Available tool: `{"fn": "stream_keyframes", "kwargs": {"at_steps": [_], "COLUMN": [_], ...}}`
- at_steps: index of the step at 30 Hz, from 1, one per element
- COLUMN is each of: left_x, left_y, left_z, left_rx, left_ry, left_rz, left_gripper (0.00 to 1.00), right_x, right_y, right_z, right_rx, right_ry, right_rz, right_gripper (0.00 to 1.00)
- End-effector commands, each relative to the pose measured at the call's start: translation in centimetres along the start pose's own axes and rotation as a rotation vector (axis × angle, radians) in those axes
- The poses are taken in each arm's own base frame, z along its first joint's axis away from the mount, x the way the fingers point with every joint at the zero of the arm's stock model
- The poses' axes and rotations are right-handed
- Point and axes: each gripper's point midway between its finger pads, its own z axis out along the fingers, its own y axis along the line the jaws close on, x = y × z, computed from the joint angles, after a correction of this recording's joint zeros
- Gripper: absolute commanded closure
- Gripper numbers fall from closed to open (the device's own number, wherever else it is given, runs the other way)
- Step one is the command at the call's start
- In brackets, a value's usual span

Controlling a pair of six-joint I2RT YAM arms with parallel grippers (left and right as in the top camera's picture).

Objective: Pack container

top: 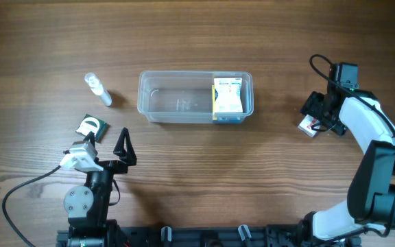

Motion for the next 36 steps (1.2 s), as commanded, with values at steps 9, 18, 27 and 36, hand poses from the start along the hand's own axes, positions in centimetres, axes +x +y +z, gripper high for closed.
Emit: {"fn": "stream_keyframes", "kwargs": {"at_steps": [9, 18, 27, 36], "left_x": [0.2, 0.2, 0.2, 0.2], "left_y": [0.5, 0.5, 0.5, 0.5], "left_z": [0.0, 0.0, 0.0, 0.0], "left_rx": [-0.022, -0.022, -0.023, -0.022], "left_ry": [0.001, 0.001, 0.001, 0.001], "left_rz": [0.007, 0.007, 0.007, 0.007], "left_gripper": [0.0, 0.0, 0.0, 0.0], "right_x": [1.8, 1.6, -0.7, -1.9], "right_y": [-0.8, -0.7, 0.9, 1.8], "right_z": [3.1, 2.6, -1.1, -4.5], "right_rx": [0.061, 0.057, -0.047, -0.13], "right_ry": [0.077, 0.08, 0.013, -0.066], "right_rz": [0.006, 0.002, -0.037, -0.071], "right_gripper": [0.31, 0.41, 0.41, 0.47]}}
